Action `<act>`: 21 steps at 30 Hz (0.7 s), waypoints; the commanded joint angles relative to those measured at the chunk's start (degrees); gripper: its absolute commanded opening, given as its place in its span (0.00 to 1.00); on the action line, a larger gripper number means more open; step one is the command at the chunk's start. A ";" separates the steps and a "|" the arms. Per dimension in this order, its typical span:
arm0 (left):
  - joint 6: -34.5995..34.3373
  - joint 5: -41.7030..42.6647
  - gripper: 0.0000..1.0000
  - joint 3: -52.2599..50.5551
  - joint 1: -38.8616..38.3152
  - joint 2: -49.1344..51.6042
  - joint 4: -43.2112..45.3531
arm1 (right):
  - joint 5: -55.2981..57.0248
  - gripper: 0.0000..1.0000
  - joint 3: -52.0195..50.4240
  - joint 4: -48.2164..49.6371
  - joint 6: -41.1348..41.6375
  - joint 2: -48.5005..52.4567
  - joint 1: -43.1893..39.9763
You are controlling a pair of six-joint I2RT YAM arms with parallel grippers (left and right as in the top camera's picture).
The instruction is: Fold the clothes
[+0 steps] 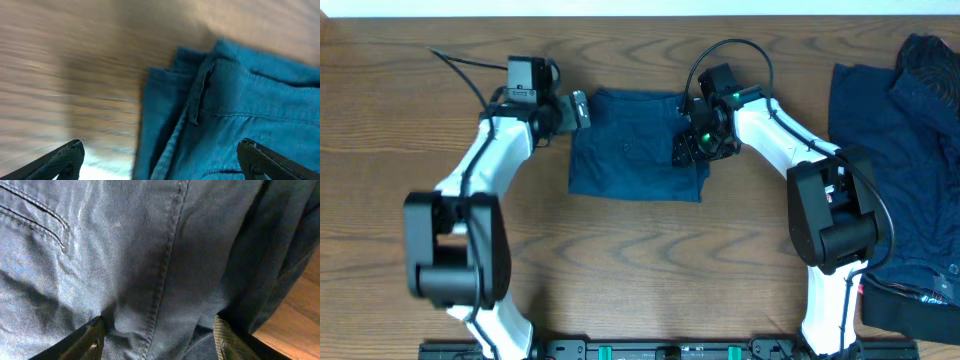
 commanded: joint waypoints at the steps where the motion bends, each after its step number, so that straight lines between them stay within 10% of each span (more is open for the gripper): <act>1: 1.40 9.57 0.98 -0.04 0.13 4.00 1.97 | 2.58 0.70 -0.72 -0.46 0.02 0.90 0.24; 13: 1.33 16.09 0.96 -0.04 -0.42 12.72 5.27 | 2.58 0.70 -0.72 -1.79 0.00 0.90 0.24; 21: 1.31 19.12 0.19 -0.02 -0.20 12.11 8.11 | 2.56 0.55 0.07 -3.74 0.92 0.28 0.15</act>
